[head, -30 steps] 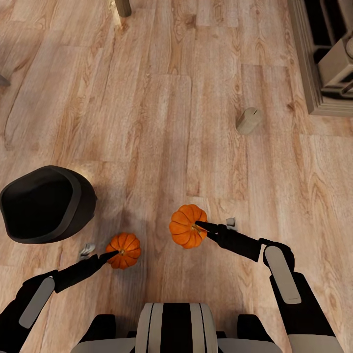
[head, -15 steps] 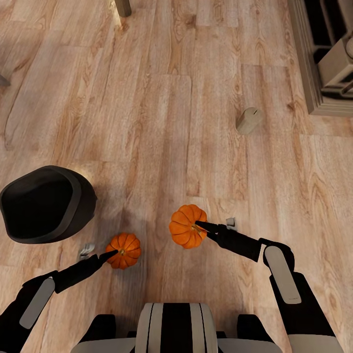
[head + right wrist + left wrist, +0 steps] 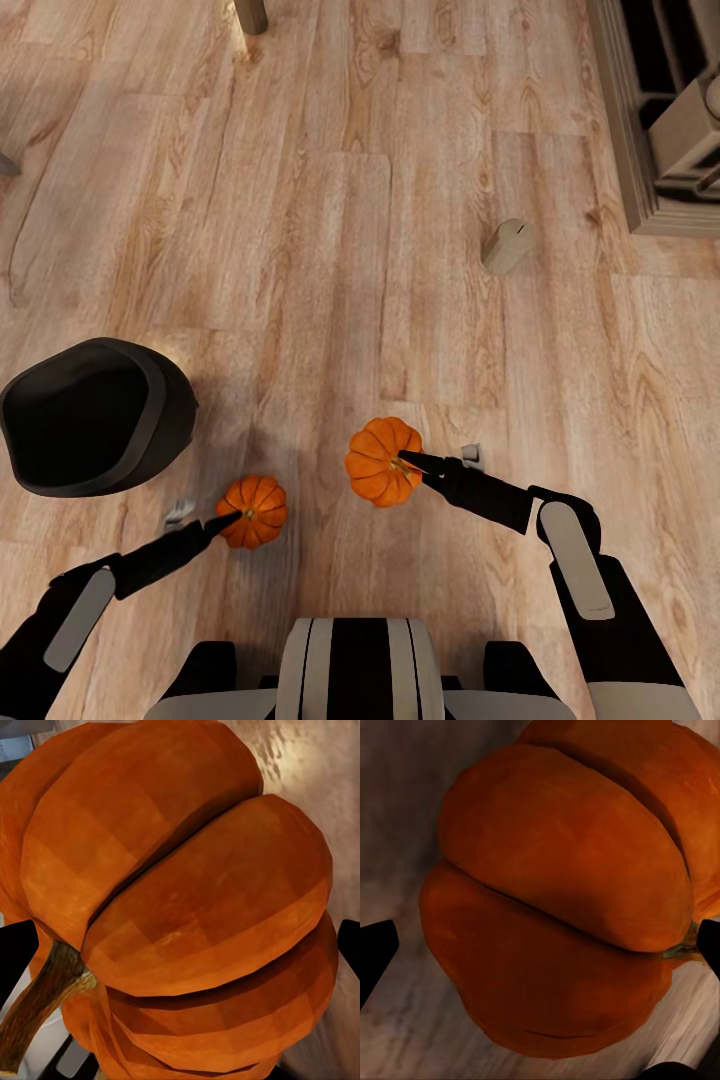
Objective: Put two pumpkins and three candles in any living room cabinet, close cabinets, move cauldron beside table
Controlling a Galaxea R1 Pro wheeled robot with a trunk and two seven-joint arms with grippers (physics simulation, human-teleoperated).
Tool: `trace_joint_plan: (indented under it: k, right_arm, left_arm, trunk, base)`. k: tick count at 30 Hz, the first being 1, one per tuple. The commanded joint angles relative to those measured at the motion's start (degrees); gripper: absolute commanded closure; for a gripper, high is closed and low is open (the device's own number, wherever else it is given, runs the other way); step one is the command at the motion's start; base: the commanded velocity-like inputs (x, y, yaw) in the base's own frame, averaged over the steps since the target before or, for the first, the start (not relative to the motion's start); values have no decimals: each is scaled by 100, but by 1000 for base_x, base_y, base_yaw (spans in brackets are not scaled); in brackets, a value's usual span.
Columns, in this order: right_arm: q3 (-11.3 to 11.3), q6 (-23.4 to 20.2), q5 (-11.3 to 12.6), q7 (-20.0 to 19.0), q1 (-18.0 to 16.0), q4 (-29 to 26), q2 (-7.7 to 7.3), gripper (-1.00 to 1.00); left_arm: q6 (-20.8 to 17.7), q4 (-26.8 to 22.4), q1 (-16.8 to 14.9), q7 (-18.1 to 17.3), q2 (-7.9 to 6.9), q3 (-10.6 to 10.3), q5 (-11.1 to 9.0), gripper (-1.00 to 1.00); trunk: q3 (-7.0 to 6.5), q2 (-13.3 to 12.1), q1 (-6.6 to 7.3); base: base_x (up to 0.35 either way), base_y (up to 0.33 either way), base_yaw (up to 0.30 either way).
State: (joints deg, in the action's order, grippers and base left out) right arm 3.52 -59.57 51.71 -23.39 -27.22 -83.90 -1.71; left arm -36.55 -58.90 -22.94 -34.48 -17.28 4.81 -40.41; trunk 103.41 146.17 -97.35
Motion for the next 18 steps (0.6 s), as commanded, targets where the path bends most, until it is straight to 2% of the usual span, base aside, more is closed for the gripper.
trace_joint_plan:
  k: [1, 11, 12, 18]
  right_arm:
    - [8, -24, -39, -61, -3, 1, -1, 100]
    - [8, -26, -39, -61, -3, -1, -4, 100]
    - [8, -25, -39, -61, -3, 1, -2, 100]
    - [8, -22, -39, -61, -3, 5, -4, 100]
  left_arm:
    - [-1, 36, -1, -1, 5, 5, 3, -100]
    - [155, 124, -2, 3, 22, 3, 84, -100]
    - [158, 124, -1, 3, 22, 3, 85, 100]
    - [165, 125, -1, -4, 23, -5, 86, 100]
  trunk:
    - [2, 1, 1]
    - [2, 1, 1]
    - [2, 1, 1]
    - [2, 1, 1]
  base:
    - [0, 0, 0]
    - [0, 0, 0]
    - [0, 0, 0]
    - [0, 0, 0]
